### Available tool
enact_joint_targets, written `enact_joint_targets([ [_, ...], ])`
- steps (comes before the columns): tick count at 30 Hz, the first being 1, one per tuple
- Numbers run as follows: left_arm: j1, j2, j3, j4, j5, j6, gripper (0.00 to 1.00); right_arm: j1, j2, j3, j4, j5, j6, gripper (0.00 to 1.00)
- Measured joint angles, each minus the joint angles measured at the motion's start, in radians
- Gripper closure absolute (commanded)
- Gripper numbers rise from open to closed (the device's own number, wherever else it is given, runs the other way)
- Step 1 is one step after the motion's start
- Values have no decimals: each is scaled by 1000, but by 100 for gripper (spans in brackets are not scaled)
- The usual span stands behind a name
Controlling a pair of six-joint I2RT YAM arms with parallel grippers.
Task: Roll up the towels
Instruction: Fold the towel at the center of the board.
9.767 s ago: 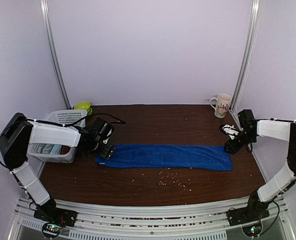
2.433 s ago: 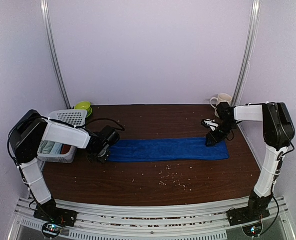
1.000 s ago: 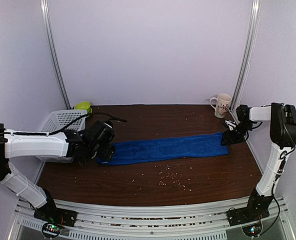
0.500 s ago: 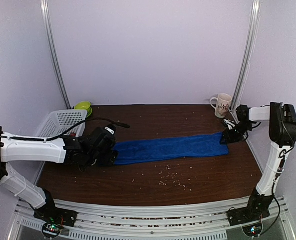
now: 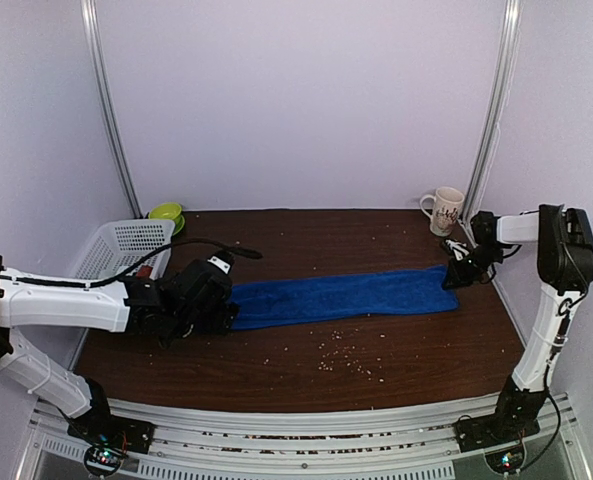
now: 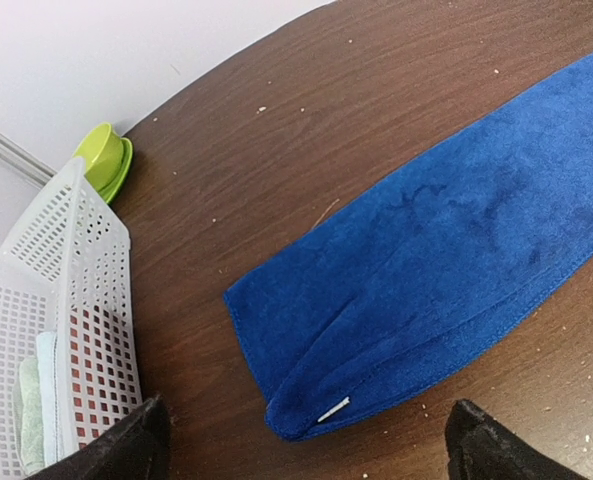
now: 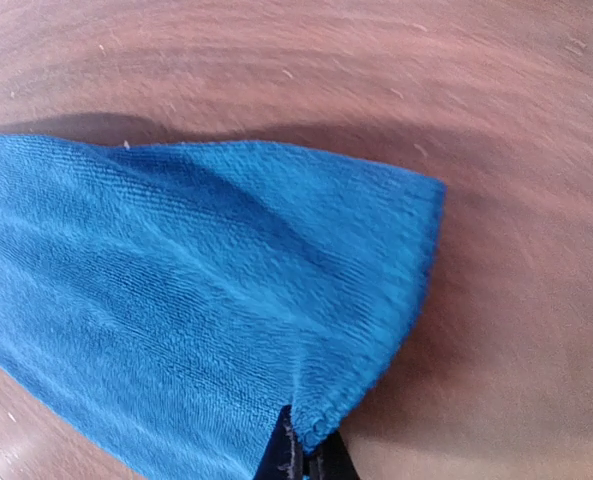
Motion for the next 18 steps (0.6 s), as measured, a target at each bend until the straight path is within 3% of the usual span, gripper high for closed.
enact_joint_targets([
  [12, -3, 2, -16, 0, -8, -16, 2, -240, -197, 124, -76, 121, -28, 100],
  [14, -3, 2, -26, 0, -8, -17, 2, -228, -221, 117, -91, 122, -36, 100],
  [18, -3, 2, -31, 1, -7, -23, 2, -73, -262, 91, -124, 99, -43, 100],
])
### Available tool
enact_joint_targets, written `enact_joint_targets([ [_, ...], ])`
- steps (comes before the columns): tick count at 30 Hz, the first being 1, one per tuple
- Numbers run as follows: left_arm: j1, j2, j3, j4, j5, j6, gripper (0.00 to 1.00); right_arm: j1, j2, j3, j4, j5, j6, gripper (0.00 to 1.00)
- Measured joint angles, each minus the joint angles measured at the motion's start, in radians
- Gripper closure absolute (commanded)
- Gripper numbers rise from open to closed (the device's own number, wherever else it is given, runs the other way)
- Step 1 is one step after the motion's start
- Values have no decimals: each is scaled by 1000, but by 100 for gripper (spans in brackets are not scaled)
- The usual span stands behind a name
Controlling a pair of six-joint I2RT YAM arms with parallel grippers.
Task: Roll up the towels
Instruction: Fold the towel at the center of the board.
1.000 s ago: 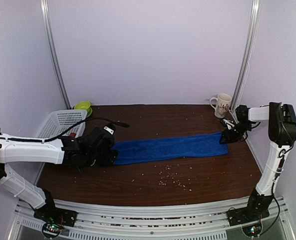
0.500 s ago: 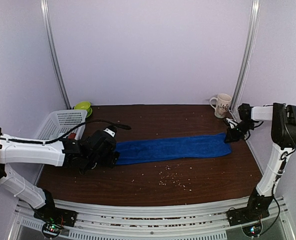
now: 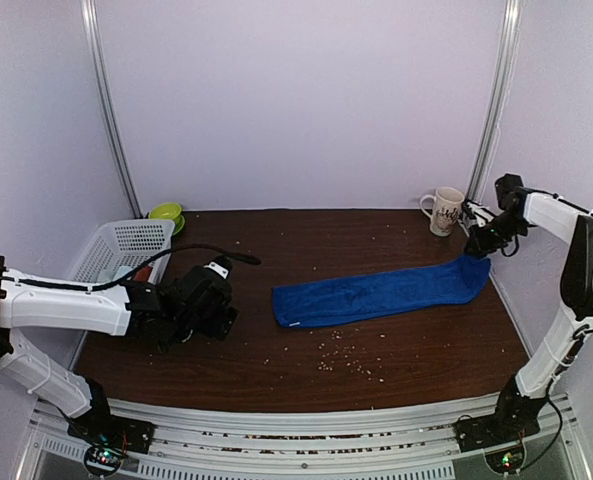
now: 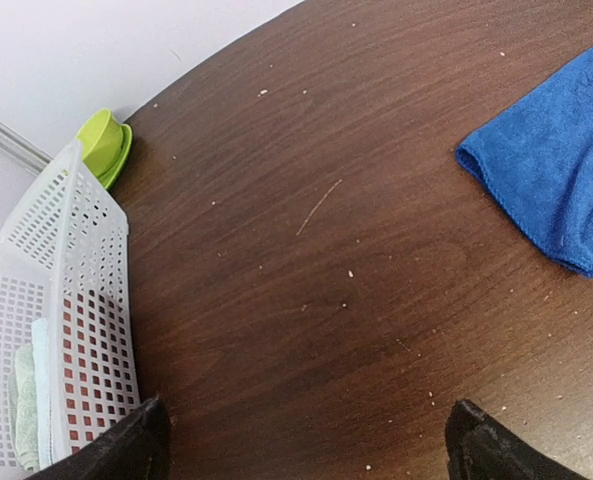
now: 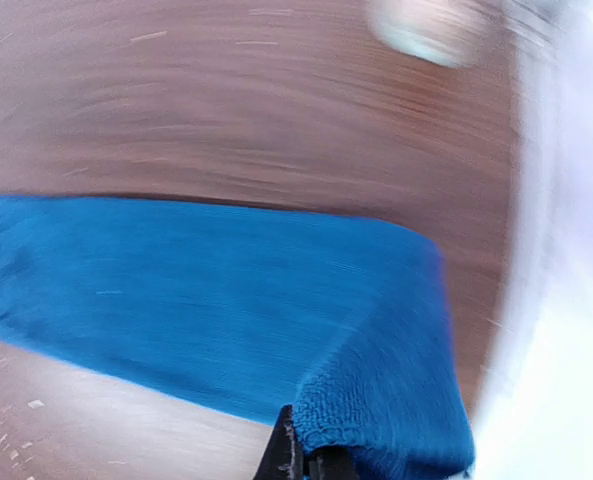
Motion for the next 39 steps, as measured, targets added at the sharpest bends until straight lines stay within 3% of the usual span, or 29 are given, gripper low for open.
enact_joint_targets([
  [7, -2, 23, 0, 4, -1, -8, 2, 383, 43, 68, -24, -59, 47, 100],
  [13, -2, 25, 0, 4, -5, -19, 2, 562, 200, 199, -30, -115, 73, 100],
  [25, -2, 43, 0, -3, -28, -47, 2, 782, 441, 468, -60, -212, 122, 100],
  [33, -2, 57, 0, -3, -41, -60, 2, 863, 582, 647, -68, -226, 153, 100],
  [39, -2, 70, 3, -3, -43, -60, 2, 894, 640, 678, -90, -228, 158, 100],
])
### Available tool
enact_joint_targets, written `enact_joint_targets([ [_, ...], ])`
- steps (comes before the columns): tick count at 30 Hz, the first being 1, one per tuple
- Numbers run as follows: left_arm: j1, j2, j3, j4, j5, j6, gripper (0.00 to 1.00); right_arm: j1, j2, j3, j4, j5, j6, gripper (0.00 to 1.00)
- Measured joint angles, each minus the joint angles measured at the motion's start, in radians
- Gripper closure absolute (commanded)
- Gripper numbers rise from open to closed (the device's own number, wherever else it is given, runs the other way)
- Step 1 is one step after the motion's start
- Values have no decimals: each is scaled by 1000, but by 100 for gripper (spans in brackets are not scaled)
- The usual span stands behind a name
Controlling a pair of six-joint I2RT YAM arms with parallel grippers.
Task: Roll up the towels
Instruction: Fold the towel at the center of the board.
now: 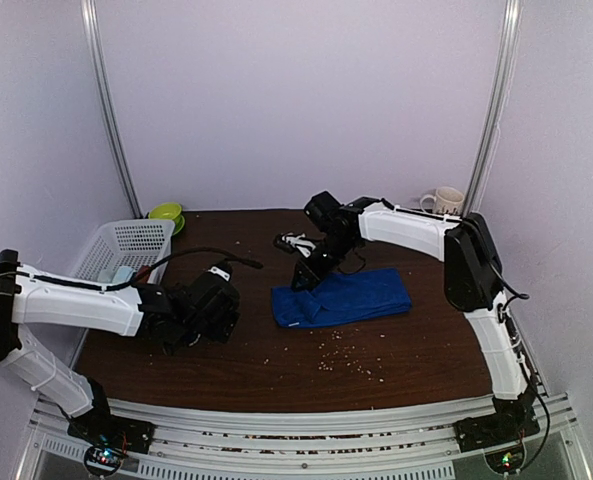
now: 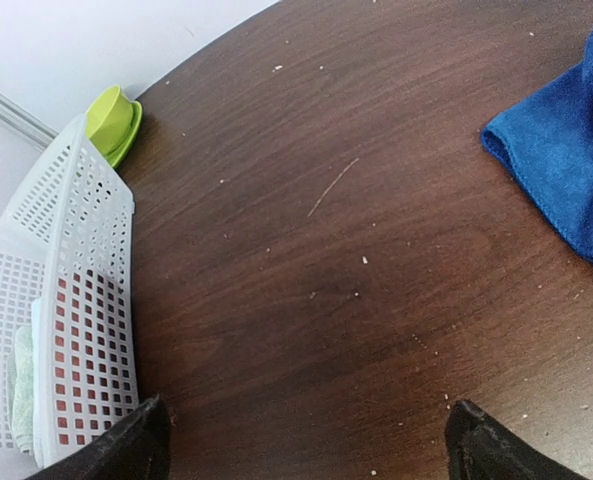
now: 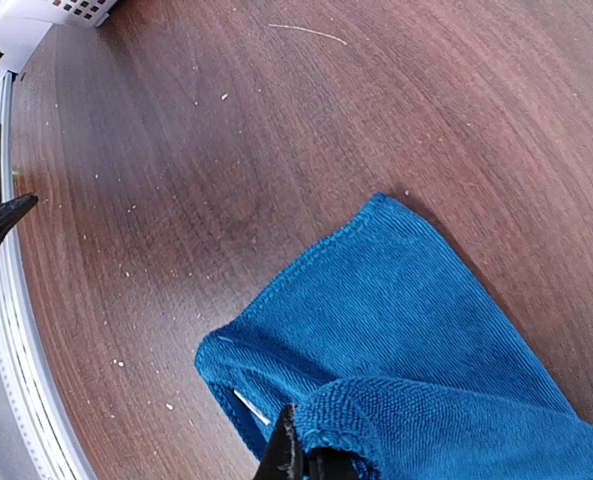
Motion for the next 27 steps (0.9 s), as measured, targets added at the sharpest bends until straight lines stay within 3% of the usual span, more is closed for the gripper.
enact_joint_targets([
  [6, 0, 27, 11, 1, 0, 0, 2, 8, 30, 50, -6, -10, 16, 98],
  [16, 0, 73, 32, 2, 1, 0, 2, 11, 110, 139, 5, -80, 35, 51],
  [20, 0, 95, 53, 6, 2, 2, 2, 12, 108, 161, -5, -156, 20, 44],
  [24, 0, 140, 86, 19, 3, 11, 2, 11, 76, 158, -9, -229, 0, 29],
  [27, 0, 175, 115, 32, 8, 17, 2, 10, 11, 126, 5, -247, -13, 26],
])
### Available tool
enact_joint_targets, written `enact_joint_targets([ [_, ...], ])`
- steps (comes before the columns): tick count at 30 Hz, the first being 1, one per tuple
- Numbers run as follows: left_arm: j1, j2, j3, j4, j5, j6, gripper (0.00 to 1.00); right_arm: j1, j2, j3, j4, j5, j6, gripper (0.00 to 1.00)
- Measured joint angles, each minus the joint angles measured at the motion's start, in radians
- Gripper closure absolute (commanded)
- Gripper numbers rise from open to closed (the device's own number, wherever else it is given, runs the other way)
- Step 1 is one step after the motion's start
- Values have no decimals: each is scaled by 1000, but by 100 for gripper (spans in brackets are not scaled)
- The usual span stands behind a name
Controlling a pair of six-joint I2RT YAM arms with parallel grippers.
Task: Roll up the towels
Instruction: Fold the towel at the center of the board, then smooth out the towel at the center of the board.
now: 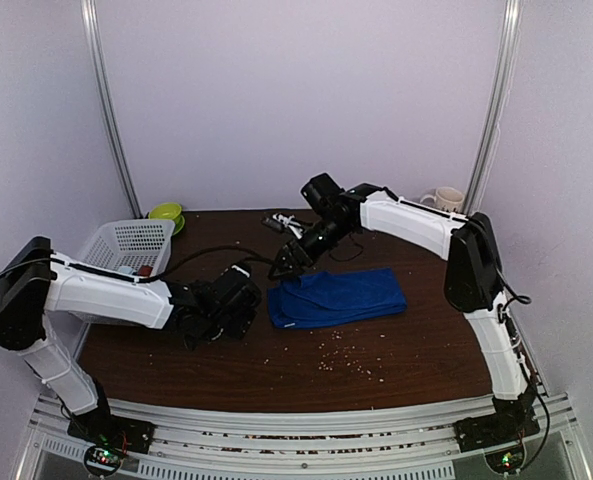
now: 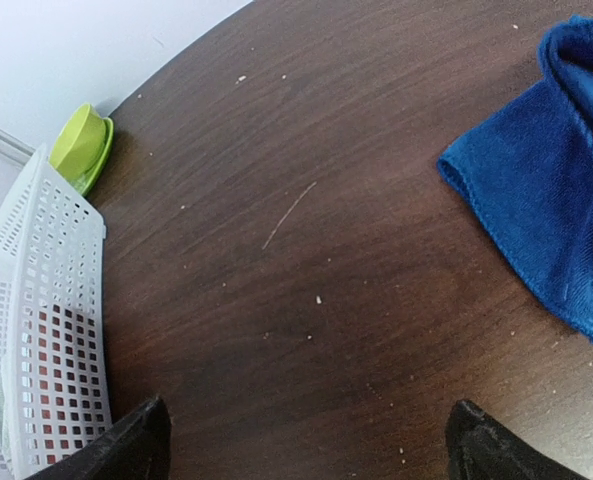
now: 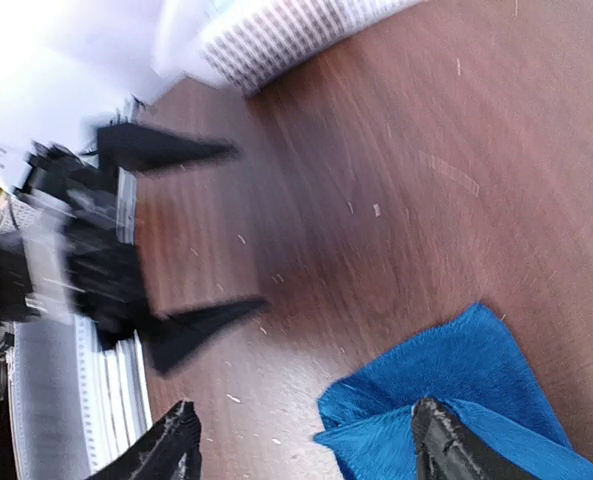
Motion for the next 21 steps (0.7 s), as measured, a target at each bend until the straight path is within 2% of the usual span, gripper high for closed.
enact_joint_targets([
  [4, 0, 41, 38, 13, 6, 11, 2, -1, -91, -3, 21, 23, -27, 18],
  [14, 0, 95, 153, 50, 31, 53, 2, -14, -115, -28, 65, 134, -58, 22],
  [18, 6, 148, 214, 92, 86, 120, 2, -35, -200, -222, 153, 195, -39, 21],
  [21, 27, 196, 259, 140, 202, 178, 2, -84, -307, -394, 195, 265, -21, 21],
])
